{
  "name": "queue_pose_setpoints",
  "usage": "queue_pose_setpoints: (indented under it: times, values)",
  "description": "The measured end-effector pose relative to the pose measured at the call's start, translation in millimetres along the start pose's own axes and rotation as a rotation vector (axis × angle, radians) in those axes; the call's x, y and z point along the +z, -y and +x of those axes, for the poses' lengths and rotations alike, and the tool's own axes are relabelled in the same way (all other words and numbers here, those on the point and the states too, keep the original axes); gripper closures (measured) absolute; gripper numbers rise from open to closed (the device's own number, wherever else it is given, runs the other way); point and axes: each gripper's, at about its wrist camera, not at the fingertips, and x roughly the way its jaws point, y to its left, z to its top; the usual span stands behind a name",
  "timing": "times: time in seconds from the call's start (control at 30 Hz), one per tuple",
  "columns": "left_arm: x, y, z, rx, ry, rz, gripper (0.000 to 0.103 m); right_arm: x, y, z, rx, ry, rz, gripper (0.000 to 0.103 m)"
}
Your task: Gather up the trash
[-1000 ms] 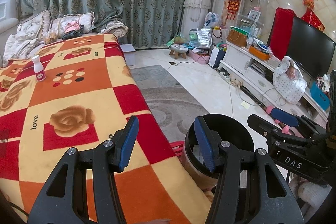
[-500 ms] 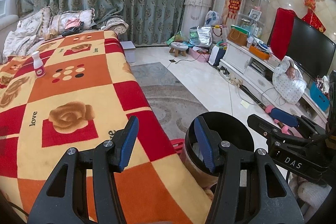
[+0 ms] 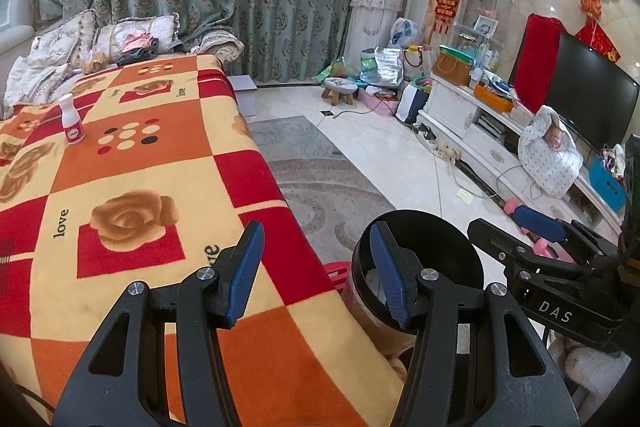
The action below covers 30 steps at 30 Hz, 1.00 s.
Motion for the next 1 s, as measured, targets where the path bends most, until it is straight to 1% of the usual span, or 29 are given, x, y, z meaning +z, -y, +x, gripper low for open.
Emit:
queue_pose_setpoints:
  times: [1.0]
  values:
    - [-3.3,6.3,3.1,-0.01,-0.011,0.004,0.049,-4.8,2.7,2.6,0.0,-0.013,-0.005,0.026]
